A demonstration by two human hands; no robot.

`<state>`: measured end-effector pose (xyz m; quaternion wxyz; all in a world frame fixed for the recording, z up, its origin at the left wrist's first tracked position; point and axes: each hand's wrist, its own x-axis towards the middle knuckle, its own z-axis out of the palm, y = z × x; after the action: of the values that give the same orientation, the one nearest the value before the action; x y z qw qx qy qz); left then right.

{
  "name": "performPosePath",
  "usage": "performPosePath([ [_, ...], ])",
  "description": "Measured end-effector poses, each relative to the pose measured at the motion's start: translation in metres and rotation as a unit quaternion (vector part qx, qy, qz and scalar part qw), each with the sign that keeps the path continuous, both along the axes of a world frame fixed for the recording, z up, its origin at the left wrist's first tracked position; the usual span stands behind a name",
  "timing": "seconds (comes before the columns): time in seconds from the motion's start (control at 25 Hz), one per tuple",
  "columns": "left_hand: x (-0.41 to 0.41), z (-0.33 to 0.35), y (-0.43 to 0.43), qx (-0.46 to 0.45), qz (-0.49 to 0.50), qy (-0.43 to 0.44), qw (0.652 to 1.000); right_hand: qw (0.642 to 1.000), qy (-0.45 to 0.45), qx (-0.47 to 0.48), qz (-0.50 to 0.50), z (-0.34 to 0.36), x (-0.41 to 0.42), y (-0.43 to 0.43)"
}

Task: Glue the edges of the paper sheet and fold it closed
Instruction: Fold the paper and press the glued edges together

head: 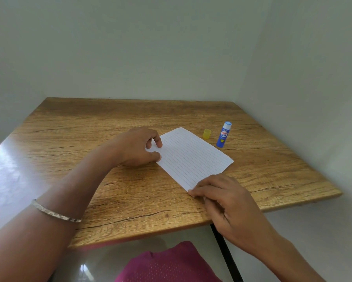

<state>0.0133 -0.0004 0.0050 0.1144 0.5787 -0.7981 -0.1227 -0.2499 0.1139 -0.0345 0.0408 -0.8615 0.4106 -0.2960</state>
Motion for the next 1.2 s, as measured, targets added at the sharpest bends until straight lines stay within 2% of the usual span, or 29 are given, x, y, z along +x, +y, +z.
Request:
performPosePath([
  [0.12, -0.004, 0.002, 0.004, -0.076, -0.004, -0.081, 0.994, 1.0, -0.02, 0.009, 0.003, -0.003, -0.001, 0.0],
  [0.16, -0.006, 0.004, 0.006, -0.1, -0.007, -0.083, 0.991, 1.0, -0.023, 0.015, 0.004, -0.004, 0.001, 0.0],
  [0.24, -0.01, 0.01, 0.012, -0.116, -0.048, -0.021, 0.992, 0.999, -0.02, 0.024, 0.006, -0.006, 0.006, 0.001],
  [0.36, -0.017, 0.019, 0.023, -0.009, -0.155, 0.081, 0.985, 0.999, -0.023, 0.038, 0.007, -0.006, 0.016, 0.0],
  [0.48, -0.024, 0.013, 0.027, 0.098, -0.178, 0.073, 0.977, 0.998, -0.023, 0.05, 0.019, -0.005, 0.021, -0.002],
  [0.64, -0.026, 0.007, 0.021, 0.112, -0.164, 0.067, 0.978, 0.998, -0.004, 0.066, 0.009, -0.002, 0.013, -0.004],
  [0.84, -0.025, 0.007, 0.021, 0.137, -0.161, 0.07, 0.975, 0.996, 0.029, 0.051, -0.073, 0.004, -0.015, -0.028],
  [1.2, -0.023, 0.009, 0.021, 0.145, -0.167, 0.063, 0.973, 0.981, 0.02, 0.033, -0.19, 0.005, -0.043, -0.063],
])
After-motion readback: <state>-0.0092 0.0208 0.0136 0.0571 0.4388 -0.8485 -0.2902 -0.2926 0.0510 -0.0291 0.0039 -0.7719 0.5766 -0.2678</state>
